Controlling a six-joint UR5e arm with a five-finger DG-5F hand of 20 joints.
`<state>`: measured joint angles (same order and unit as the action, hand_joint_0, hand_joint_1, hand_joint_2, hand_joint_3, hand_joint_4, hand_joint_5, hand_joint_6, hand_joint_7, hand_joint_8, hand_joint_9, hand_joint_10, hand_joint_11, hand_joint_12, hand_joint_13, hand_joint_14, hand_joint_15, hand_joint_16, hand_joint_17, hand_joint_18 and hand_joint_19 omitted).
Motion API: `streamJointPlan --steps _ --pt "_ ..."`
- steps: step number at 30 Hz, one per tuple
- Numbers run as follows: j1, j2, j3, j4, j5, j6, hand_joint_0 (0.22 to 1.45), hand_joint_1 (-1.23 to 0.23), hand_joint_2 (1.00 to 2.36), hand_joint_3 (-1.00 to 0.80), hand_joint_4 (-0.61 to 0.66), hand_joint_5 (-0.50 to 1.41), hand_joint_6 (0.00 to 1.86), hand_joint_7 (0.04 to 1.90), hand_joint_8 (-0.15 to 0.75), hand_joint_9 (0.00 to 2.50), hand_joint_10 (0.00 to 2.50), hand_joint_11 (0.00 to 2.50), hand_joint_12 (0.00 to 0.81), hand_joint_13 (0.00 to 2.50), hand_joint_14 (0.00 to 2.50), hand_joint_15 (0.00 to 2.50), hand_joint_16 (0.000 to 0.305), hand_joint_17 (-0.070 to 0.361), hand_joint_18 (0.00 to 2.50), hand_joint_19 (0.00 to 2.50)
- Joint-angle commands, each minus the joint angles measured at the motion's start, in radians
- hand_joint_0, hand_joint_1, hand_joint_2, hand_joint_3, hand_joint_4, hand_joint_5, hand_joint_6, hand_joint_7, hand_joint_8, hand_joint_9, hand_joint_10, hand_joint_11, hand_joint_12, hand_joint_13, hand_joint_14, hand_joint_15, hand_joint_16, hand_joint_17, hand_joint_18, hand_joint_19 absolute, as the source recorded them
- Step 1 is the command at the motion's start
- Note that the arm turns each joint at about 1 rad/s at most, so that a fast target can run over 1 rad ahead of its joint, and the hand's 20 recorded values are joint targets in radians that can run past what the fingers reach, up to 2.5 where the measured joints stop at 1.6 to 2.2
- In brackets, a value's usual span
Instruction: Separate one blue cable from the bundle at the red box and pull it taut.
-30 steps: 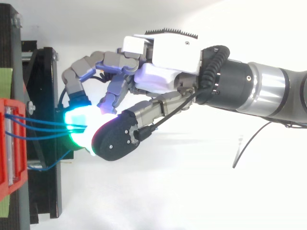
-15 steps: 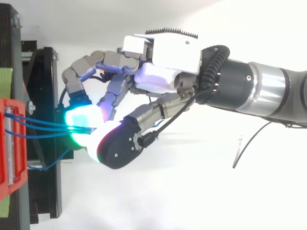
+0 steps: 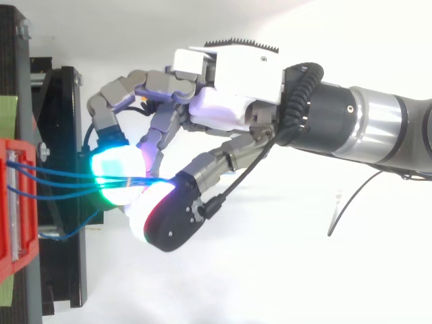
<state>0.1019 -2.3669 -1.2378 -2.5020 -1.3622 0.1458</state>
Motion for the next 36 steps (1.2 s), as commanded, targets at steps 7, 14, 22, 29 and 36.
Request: streamJointPlan --steps 7,14,22,29,36 --pt "0.001 -0.002 0.0 0.0 0.0 -0.002 0.5 -0.76 1.0 -0.5 0.0 -0.14 0.8 1.19 0.33 1.24 0.03 1.29 0.416 1.02 0.03 0.69 0.055 0.124 0.93 0.83" --pt "-0.001 0.0 0.0 0.003 0.0 -0.003 0.55 -0.62 1.0 -0.5 -0.02 -0.12 0.74 1.26 0.312 1.25 0.03 1.28 0.408 1.02 0.03 0.7 0.052 0.116 0.91 0.86" --pt "0.001 0.0 0.0 0.003 0.0 -0.002 0.58 -0.55 1.0 -0.5 -0.04 -0.1 0.72 1.27 0.303 1.28 0.03 1.28 0.4 1.03 0.03 0.69 0.05 0.112 0.92 0.86" --pt "-0.001 0.0 0.0 0.003 0.0 0.0 0.43 -0.57 1.0 -0.5 0.05 -0.1 0.7 1.25 0.363 1.32 0.03 1.24 0.457 1.07 0.02 0.68 0.063 0.142 1.02 0.81" --pt "-0.001 0.0 0.0 0.002 0.0 0.001 0.43 -0.84 1.0 -0.5 0.08 -0.11 0.71 1.26 0.36 1.27 0.03 1.25 0.443 1.04 0.02 0.68 0.063 0.141 0.98 0.79"
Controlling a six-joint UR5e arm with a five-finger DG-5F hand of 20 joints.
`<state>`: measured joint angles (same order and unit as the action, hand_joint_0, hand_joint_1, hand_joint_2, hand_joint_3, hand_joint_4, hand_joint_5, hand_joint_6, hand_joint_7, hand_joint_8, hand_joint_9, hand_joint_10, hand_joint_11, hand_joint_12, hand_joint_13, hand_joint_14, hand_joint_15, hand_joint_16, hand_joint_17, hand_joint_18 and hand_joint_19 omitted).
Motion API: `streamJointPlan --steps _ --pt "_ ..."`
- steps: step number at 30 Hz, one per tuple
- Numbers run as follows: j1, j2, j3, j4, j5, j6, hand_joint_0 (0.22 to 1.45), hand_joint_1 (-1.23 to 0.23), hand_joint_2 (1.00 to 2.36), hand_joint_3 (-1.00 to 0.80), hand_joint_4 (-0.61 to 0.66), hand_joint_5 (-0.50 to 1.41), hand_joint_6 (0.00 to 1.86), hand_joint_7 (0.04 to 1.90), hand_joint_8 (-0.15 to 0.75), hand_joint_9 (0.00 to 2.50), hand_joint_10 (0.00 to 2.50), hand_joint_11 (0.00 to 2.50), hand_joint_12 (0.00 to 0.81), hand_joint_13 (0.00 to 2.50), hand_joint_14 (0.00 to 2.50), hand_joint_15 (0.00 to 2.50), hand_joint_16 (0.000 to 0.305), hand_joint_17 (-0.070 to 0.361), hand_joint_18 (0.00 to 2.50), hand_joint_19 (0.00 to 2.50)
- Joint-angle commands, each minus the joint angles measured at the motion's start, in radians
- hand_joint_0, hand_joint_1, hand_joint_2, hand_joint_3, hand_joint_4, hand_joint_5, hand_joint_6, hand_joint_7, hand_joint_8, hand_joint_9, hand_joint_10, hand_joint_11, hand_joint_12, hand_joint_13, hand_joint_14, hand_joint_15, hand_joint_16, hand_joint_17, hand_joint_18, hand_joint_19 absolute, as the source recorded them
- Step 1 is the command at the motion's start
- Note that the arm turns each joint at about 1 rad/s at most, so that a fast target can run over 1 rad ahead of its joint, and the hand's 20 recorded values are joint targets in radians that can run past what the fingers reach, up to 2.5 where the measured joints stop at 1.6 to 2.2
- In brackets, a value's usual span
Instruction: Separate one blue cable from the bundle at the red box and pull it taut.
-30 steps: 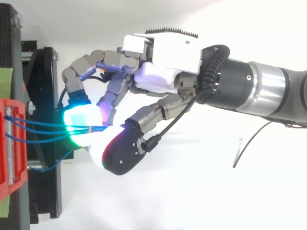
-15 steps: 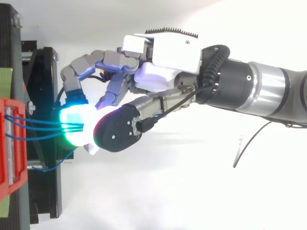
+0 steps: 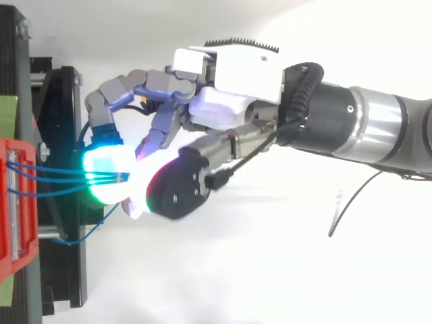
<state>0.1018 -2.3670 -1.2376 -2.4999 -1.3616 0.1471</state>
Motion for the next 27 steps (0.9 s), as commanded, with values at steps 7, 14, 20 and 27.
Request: streamJointPlan --steps 7,14,20,27 --pt "0.001 0.0 0.0 -0.001 0.001 0.002 0.65 -0.87 1.0 -0.5 0.02 -0.14 0.72 1.35 0.293 1.2 0.04 1.26 0.394 0.98 0.03 0.7 0.052 0.118 0.87 0.85" --pt "-0.001 0.0 0.0 0.001 0.001 0.0 0.62 -0.75 1.02 -0.23 0.01 -0.14 0.69 1.3 0.296 1.18 0.04 1.23 0.403 0.97 0.03 0.7 0.054 0.121 0.87 0.86" --pt "-0.001 0.0 0.0 0.001 0.001 -0.001 0.61 -0.67 1.02 -0.23 0.02 -0.12 0.63 1.37 0.307 1.18 0.04 1.21 0.406 0.96 0.03 0.7 0.054 0.121 0.87 0.88" --pt "0.001 -0.001 0.0 0.001 -0.001 -0.003 0.6 -0.63 1.02 -0.28 0.02 -0.12 0.62 1.41 0.301 1.18 0.03 1.21 0.41 0.96 0.03 0.7 0.054 0.123 0.87 0.88"
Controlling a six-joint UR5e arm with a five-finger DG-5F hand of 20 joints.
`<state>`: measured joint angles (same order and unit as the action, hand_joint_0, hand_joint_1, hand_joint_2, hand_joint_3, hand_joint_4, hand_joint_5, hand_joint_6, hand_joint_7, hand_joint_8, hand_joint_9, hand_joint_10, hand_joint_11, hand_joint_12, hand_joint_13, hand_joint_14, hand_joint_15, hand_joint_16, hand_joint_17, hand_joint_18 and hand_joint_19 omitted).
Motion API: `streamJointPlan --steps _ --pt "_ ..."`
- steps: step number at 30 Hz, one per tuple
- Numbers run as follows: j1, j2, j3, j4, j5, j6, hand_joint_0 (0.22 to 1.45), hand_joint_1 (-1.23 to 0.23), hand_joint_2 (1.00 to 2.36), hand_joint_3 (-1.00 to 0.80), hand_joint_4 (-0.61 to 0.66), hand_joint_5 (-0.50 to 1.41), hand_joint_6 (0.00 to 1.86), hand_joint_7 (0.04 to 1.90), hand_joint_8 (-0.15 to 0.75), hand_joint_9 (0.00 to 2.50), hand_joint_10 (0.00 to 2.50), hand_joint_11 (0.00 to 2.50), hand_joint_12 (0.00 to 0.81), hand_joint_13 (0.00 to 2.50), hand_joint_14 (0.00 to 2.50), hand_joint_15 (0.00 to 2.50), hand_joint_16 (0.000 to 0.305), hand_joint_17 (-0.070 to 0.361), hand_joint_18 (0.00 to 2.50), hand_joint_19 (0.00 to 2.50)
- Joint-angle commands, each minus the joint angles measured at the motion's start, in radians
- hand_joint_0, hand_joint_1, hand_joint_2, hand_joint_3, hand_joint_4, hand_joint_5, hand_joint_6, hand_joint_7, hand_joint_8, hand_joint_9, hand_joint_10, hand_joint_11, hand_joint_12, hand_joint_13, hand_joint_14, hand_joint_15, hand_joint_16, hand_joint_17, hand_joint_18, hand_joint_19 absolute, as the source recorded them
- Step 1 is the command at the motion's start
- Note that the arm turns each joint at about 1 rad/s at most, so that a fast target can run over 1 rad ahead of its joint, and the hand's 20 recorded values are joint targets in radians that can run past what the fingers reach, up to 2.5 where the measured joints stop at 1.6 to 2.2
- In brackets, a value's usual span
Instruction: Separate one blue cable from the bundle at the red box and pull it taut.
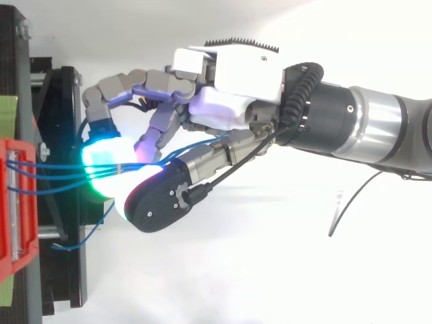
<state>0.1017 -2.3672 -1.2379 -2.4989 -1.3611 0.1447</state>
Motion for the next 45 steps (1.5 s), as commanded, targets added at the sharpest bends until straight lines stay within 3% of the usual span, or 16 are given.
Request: streamJointPlan --steps 1,14,24,34,40,45 --pt "0.0 0.0 0.0 0.0 0.0 0.0 0.59 -0.61 1.01 -0.3 0.02 -0.12 0.62 1.41 0.309 1.18 0.03 1.2 0.412 0.96 0.03 0.7 0.055 0.124 0.87 0.88" --pt "0.0 0.0 0.0 0.003 -0.001 -0.004 0.53 -0.59 1.0 -0.48 0.04 -0.11 0.62 1.4 0.322 1.19 0.03 1.2 0.427 0.97 0.02 0.7 0.058 0.13 0.89 0.87" --pt "0.0 0.0 0.0 0.008 -0.001 -0.002 0.52 -0.66 1.0 -0.5 0.04 -0.11 0.61 1.41 0.328 1.19 0.03 1.2 0.429 0.97 0.03 0.69 0.058 0.131 0.89 0.86" --pt "-0.002 -0.001 0.0 0.009 0.0 0.001 0.51 -0.56 1.0 -0.5 0.04 -0.11 0.61 1.39 0.326 1.19 0.03 1.2 0.429 0.97 0.02 0.69 0.059 0.134 0.89 0.85" --pt "-0.002 0.0 0.0 0.009 0.0 0.003 0.6 -0.44 1.0 -0.5 0.02 -0.11 0.62 1.41 0.31 1.2 0.04 1.2 0.409 0.97 0.03 0.69 0.054 0.121 0.86 0.88" --pt "-0.002 0.0 0.0 0.009 0.0 0.003 0.64 -0.47 1.01 -0.41 0.02 -0.11 0.62 1.41 0.3 1.21 0.03 1.21 0.409 0.97 0.03 0.69 0.054 0.121 0.86 0.87"
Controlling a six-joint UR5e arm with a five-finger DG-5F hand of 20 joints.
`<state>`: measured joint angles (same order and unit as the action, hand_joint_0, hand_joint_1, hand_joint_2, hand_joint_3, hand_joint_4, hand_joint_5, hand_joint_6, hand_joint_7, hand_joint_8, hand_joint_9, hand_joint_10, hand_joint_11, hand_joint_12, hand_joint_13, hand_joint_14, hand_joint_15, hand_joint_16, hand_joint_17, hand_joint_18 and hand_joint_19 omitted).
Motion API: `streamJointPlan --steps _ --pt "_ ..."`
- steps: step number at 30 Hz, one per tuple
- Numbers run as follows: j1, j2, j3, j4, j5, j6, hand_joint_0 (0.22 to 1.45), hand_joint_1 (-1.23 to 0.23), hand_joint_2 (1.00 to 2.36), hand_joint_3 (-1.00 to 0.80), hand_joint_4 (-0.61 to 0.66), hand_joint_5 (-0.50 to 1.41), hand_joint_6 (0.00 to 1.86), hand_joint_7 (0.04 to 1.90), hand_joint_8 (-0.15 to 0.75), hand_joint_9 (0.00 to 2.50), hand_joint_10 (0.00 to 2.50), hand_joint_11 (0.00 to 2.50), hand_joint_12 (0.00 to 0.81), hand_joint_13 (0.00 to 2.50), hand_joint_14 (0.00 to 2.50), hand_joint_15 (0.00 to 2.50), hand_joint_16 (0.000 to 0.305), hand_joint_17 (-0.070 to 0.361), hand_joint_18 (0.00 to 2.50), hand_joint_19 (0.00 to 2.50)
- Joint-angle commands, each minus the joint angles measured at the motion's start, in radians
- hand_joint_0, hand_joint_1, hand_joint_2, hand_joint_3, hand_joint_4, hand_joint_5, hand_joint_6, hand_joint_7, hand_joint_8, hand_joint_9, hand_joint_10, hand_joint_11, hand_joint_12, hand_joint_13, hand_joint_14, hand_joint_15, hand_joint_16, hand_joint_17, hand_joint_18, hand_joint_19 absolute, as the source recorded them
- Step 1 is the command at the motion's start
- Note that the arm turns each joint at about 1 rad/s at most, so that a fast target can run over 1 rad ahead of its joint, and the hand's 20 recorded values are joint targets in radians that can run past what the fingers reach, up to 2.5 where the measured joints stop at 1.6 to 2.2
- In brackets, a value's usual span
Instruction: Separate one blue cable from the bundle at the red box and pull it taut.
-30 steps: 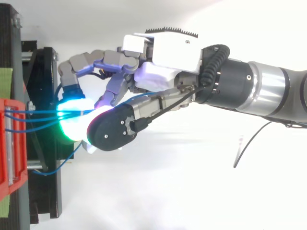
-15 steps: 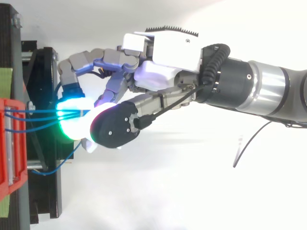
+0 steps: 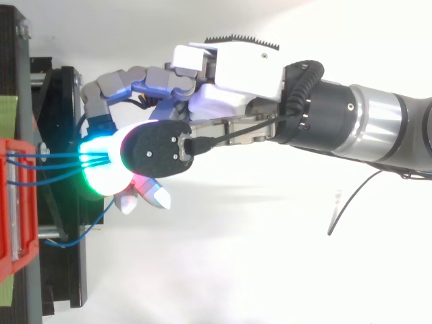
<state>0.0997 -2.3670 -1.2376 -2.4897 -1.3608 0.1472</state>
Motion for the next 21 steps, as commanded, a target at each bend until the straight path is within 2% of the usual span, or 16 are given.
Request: streamJointPlan --steps 1,6,9,14,16,21 --pt "0.0 0.0 0.0 0.0 0.0 0.0 0.63 -0.5 1.01 -0.36 0.02 -0.11 0.62 1.4 0.3 1.21 0.04 1.2 0.408 0.97 0.03 0.69 0.054 0.121 0.86 0.88" --pt "0.0 0.0 0.0 0.0 0.0 -0.003 0.62 -0.69 1.02 -0.22 0.02 -0.11 0.6 1.45 0.304 1.18 0.04 1.21 0.41 0.95 0.03 0.7 0.055 0.124 0.82 0.86" --pt "0.0 0.0 0.0 0.0 0.0 -0.003 0.63 -0.78 1.02 -0.19 0.04 -0.14 0.65 1.4 0.299 1.14 0.04 1.21 0.407 0.93 0.03 0.7 0.056 0.125 0.81 0.85" --pt "0.0 0.0 0.0 0.0 -0.003 -0.003 0.69 -0.85 1.01 -0.37 0.05 -0.17 0.73 1.33 0.295 1.11 0.03 1.21 0.402 0.91 0.03 0.68 0.055 0.124 0.79 0.81" --pt "0.0 0.0 0.0 0.0 -0.003 -0.003 0.71 -0.88 1.0 -0.49 0.05 -0.18 0.78 1.3 0.293 1.1 0.03 1.22 0.396 0.9 0.03 0.68 0.055 0.123 0.79 0.79" --pt "0.0 0.0 0.0 0.0 -0.003 -0.006 0.74 -0.88 1.0 -0.5 0.05 -0.19 0.83 1.25 0.301 1.11 0.03 1.24 0.389 0.91 0.03 0.67 0.053 0.12 0.79 0.78"
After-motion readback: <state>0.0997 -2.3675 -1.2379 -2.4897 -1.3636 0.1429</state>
